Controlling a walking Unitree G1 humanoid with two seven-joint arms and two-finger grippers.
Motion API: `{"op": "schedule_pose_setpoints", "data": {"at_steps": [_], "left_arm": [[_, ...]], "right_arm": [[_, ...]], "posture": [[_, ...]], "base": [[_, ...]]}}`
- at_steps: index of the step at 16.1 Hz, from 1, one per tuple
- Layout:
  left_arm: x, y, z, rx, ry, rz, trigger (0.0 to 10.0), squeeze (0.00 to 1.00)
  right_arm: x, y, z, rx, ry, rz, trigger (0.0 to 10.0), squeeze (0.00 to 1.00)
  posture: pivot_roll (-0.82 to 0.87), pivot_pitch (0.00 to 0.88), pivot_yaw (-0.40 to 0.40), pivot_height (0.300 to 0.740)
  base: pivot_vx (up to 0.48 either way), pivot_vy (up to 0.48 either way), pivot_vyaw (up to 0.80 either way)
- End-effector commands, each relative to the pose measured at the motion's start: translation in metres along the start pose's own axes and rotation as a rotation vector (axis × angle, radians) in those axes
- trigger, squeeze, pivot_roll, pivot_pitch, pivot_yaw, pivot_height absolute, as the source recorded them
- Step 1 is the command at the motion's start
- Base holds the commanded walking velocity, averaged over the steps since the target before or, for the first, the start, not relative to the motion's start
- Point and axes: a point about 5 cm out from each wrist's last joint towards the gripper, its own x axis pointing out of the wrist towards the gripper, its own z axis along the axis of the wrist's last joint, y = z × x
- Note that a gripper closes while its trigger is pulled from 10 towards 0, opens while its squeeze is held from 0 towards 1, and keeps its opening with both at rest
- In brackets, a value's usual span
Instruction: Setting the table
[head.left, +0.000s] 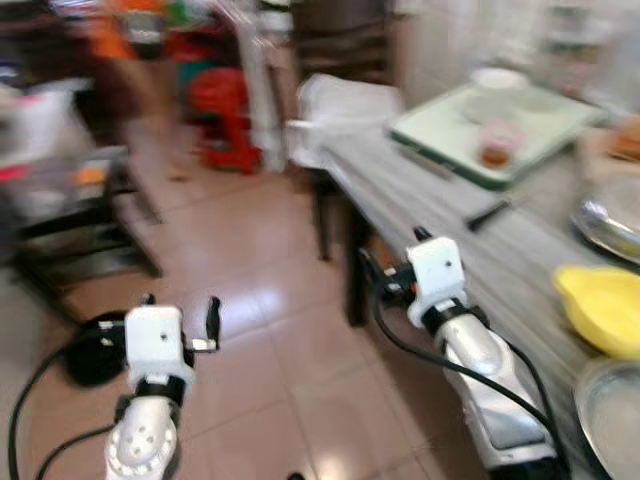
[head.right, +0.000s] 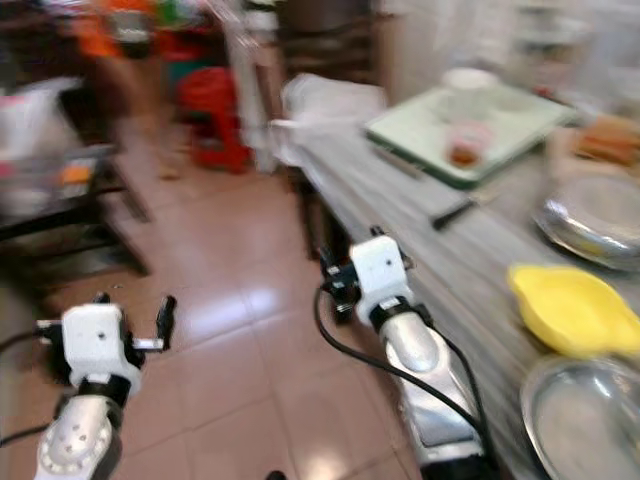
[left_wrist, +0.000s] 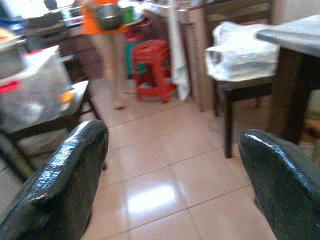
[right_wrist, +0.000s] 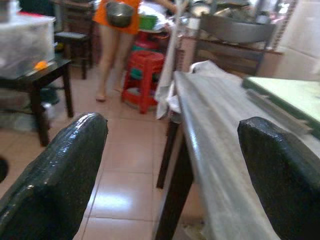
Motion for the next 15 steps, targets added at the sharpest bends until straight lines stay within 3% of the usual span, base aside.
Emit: {"op": "schedule_pose_setpoints", "data": {"at_steps": [1,4,15], "left_arm": [[0.0,0.005,-0.0022,0.02,0.005,0.013,10.0,0.0],[0.0023,0.0048,-0.0059,0.017,0.017,0.016,10.0,0.0],[0.0038,0.0028,-0.0108,-0.001,0.039,0.015,10.0,0.0]], "right_arm": [[0.0002,0.0016,-0.0021,0.016,0.001,0.005,10.0,0.0],[0.0028,0.0009,0.0,0.022,-0.008,0.004,10.0,0.0],[0.0037,-0.0008,-0.0007,0.045,-0.011,0.003,10.0,0.0]], "posture": [[-0.01,0.09,0.048,0.74],[-0.01,0.086,0.047,0.74],[-0.01,0.081,0.046,0.74]], "base": [[0.0,0.0,0.8],[0.0,0.0,0.8],[0.0,0.027,0.0]]}}
